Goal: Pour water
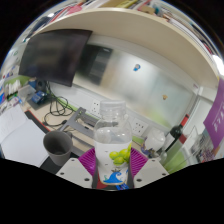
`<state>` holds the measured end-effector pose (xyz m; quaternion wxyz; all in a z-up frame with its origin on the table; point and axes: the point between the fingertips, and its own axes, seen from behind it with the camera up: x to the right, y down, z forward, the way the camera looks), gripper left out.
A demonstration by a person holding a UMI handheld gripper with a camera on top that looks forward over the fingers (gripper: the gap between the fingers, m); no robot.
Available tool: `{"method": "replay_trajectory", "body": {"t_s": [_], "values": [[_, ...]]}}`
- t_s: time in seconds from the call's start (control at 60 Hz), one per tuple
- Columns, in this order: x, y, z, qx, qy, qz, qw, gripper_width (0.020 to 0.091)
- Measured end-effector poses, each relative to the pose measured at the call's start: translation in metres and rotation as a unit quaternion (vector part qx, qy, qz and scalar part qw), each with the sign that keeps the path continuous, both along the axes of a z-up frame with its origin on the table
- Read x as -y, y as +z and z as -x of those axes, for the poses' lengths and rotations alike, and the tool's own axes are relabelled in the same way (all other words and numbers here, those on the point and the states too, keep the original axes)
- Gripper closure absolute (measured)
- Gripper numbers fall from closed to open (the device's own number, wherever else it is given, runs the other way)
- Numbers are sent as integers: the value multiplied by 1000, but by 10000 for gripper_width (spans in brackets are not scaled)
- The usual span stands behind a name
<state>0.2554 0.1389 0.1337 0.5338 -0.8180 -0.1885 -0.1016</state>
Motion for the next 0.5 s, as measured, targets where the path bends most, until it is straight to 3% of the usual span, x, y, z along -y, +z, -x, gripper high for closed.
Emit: {"method": "replay_trajectory", "body": {"t_s": [0.117, 0.217, 0.5], "values": [[-1, -23, 5, -87, -14, -3, 996, 688], [-7, -39, 4, -135, -4, -5, 991, 689], [-11, -71, -5, -192, -39, -36, 980, 690]]}}
